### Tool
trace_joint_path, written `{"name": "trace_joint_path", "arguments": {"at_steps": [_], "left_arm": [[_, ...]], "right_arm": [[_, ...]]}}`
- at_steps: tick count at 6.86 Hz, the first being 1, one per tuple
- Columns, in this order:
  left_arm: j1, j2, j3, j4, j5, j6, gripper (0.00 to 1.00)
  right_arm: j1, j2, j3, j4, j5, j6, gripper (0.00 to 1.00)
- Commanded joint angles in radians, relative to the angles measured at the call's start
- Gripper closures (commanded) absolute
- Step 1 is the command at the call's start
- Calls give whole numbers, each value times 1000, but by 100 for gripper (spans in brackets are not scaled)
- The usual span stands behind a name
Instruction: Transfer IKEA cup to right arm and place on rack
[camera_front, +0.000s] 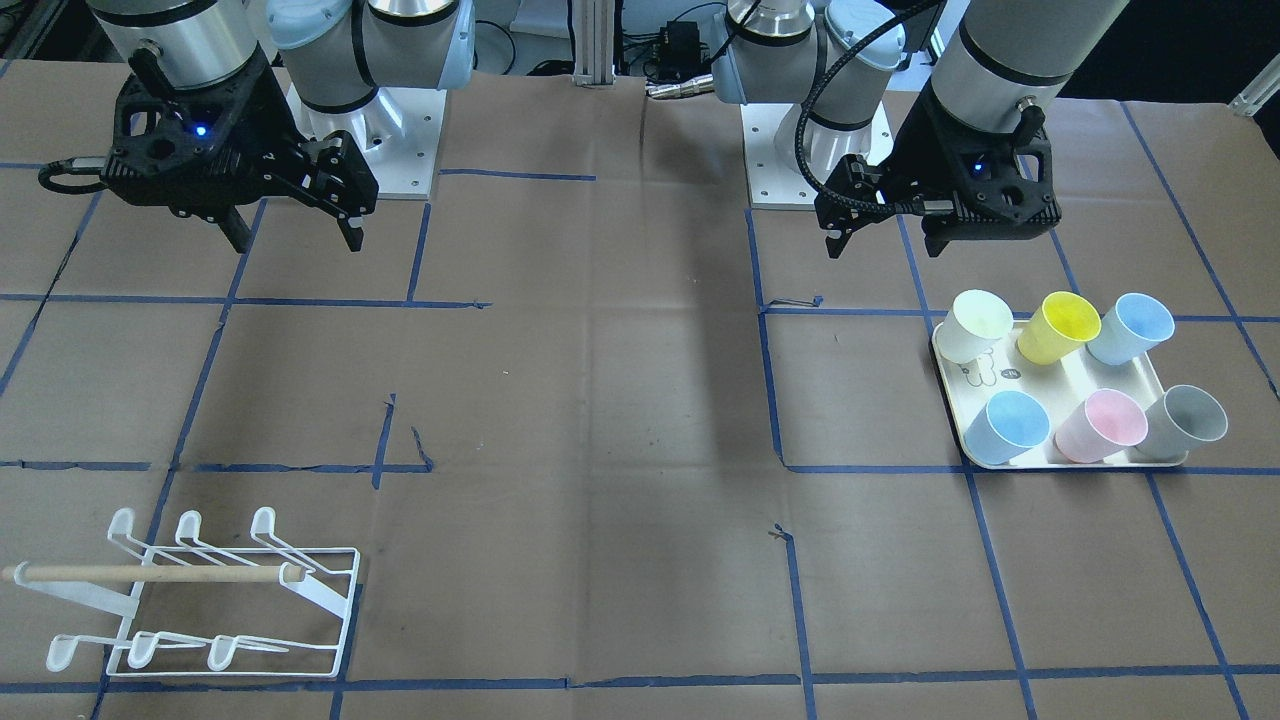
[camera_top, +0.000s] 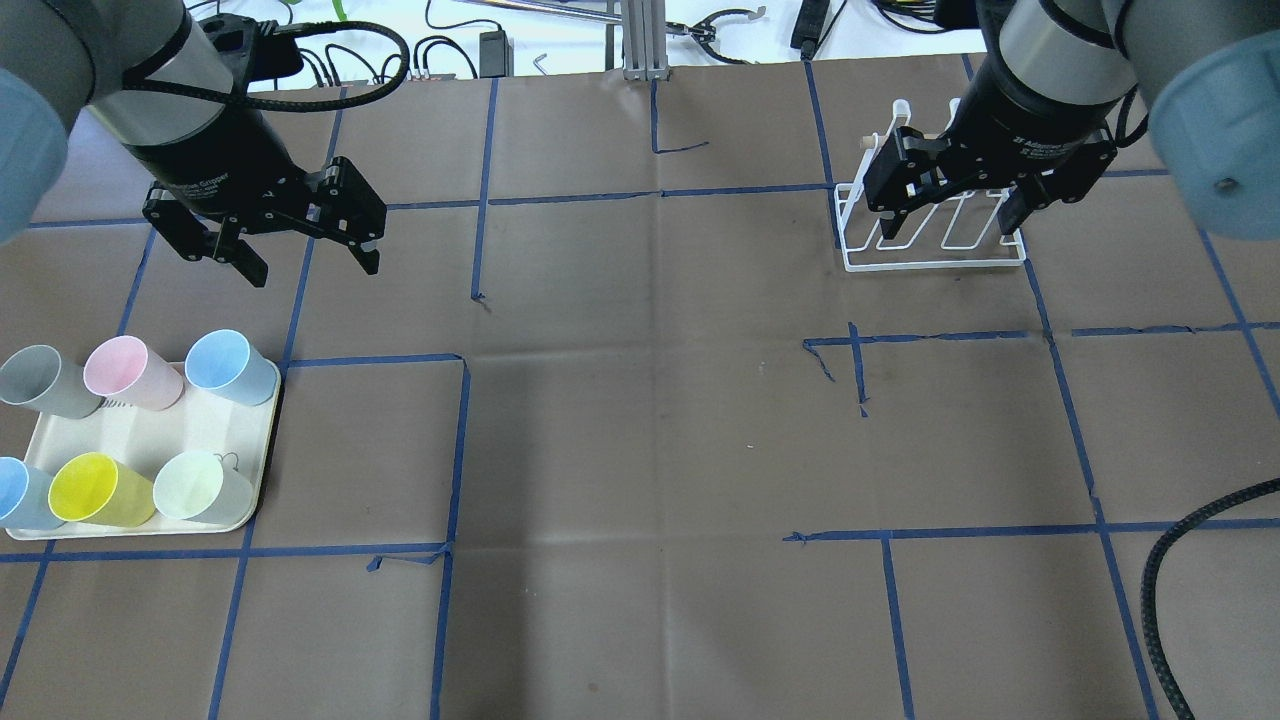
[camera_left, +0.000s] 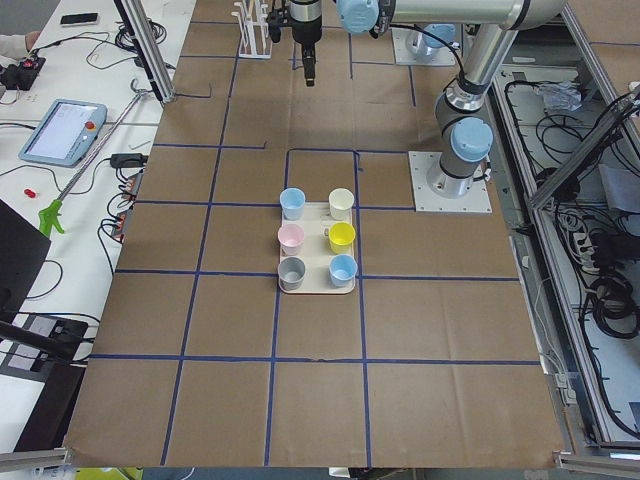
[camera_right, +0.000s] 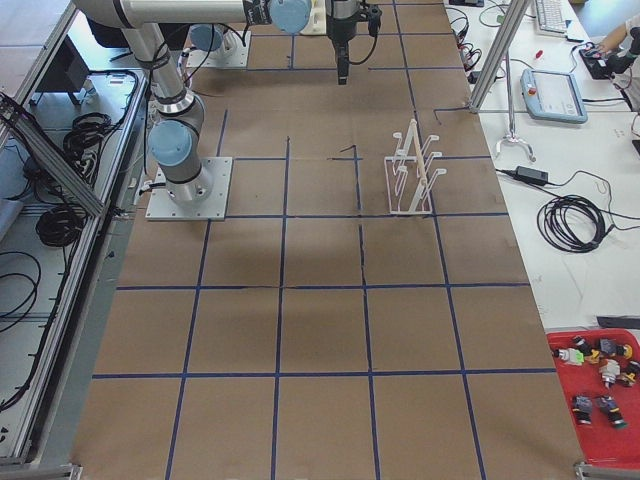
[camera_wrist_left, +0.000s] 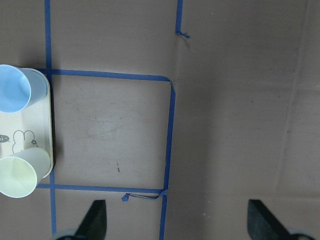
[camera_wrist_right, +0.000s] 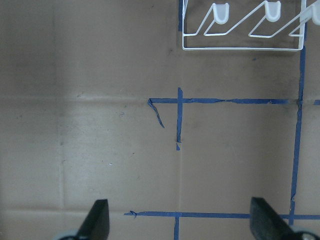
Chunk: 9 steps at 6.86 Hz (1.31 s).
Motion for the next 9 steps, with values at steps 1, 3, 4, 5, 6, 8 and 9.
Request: {"name": "trace_joint_path", "arguments": {"at_steps": [1,3,4,5,6,8,9], "left_arm": [[18,17,-24,3,3,62,0],[147,19,-30,12,1,171,0],[239,13,-31,10,4,245,0],[303,0,-30,13,3,253,0],[313,-12,-30,42,4,255,0],[318,-75,-31,111,10,282,0],[318,-108,-39,146,80,320,0]], "right_arm": [[0,2,0,0,0,0,0],[0,0,0,0,0,0,0],[0,0,0,1,-2,0,0],[1,0,0,2,0,-2,0],[2,0,0,0,-2,-2,0],[0,0,0,0,0,0,0],[1,0,0,0,0,-2,0]]}}
